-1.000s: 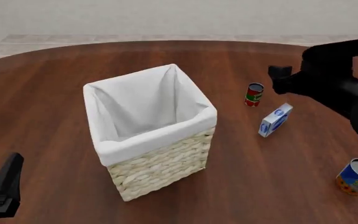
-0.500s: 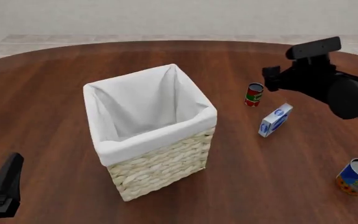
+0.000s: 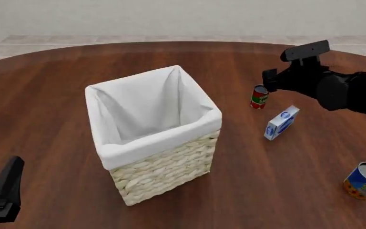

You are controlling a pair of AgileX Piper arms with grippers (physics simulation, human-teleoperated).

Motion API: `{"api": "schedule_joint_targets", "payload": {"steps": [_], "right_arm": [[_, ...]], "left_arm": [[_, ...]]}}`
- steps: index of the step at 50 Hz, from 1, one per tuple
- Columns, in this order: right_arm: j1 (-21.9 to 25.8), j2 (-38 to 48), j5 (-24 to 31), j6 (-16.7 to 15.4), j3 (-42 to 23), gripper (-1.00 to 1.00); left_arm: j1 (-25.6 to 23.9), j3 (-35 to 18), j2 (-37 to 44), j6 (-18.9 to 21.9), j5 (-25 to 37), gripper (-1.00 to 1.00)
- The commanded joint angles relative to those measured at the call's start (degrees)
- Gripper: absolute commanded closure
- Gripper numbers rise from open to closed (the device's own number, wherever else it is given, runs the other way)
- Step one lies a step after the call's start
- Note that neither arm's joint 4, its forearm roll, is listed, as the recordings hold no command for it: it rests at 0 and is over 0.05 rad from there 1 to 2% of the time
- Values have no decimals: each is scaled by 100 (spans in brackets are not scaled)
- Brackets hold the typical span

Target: Pick up the tomato sauce, and put it in the basket.

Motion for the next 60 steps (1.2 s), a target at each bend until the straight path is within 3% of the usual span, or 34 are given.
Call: {"api": "schedule_joint_targets", "payload": {"steps": [1, 20, 60], "right_arm": [[-67, 497, -9, -92, -384, -100], [-204, 1095, 55, -255, -896, -100], [-266, 2215, 162, -215, -1738, -100]], "left_arm": [[0, 0, 0, 0, 0, -100], [0, 0, 0, 0, 0, -100], [0, 0, 0, 0, 0, -100]]}}
